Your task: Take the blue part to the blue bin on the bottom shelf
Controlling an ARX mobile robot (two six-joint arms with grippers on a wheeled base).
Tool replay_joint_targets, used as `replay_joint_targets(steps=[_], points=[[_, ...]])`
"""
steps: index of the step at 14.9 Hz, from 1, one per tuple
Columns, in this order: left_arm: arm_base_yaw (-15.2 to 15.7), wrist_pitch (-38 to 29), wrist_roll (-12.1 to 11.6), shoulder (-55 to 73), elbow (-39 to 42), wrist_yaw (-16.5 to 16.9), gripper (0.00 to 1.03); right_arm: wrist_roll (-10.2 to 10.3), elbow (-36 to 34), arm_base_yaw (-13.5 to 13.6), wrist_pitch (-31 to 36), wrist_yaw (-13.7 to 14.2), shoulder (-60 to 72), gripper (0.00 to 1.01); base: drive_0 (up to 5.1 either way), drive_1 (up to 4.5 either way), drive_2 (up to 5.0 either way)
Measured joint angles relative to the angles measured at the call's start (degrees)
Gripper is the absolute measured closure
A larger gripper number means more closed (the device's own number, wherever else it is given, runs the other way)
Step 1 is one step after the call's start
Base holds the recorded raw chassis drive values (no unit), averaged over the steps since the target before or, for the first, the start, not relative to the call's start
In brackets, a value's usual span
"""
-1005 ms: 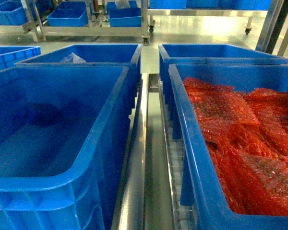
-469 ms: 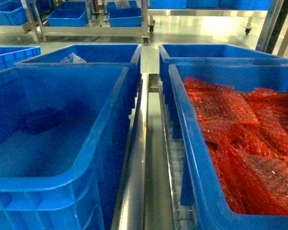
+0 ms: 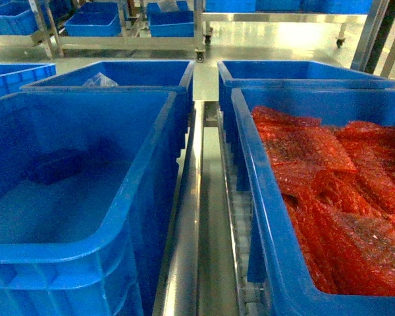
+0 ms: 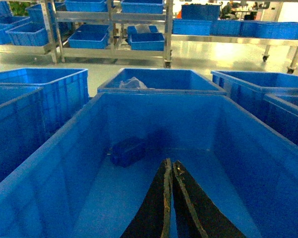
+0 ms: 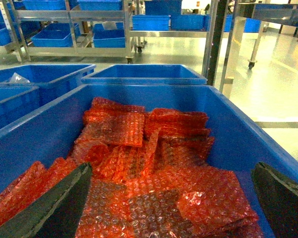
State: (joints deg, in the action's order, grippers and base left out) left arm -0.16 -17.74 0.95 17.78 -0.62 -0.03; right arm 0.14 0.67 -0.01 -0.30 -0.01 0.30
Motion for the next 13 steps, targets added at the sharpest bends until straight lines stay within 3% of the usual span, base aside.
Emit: replay_joint_targets(steps=[10, 12, 13], points=[[0.0, 7.7, 0.0, -7.8, 0.0, 0.0, 1.01, 0.0, 0.0, 0.0, 0.0, 0.0, 0.0, 0.03, 0.0, 0.00, 0.0], [0.0, 18.3, 0.0, -17.1, 0.0, -0.1, 1.01, 0.0, 0.0, 0.0, 0.0, 0.0, 0.0, 0.03, 0.0, 0.00, 0.0], [0.0, 17.5, -0.1, -17.2, -0.4, -0.2, 1.01, 0.0, 0.0, 0.0, 0.2, -0.1, 0.0, 0.03, 0.0, 0.00, 0.0]])
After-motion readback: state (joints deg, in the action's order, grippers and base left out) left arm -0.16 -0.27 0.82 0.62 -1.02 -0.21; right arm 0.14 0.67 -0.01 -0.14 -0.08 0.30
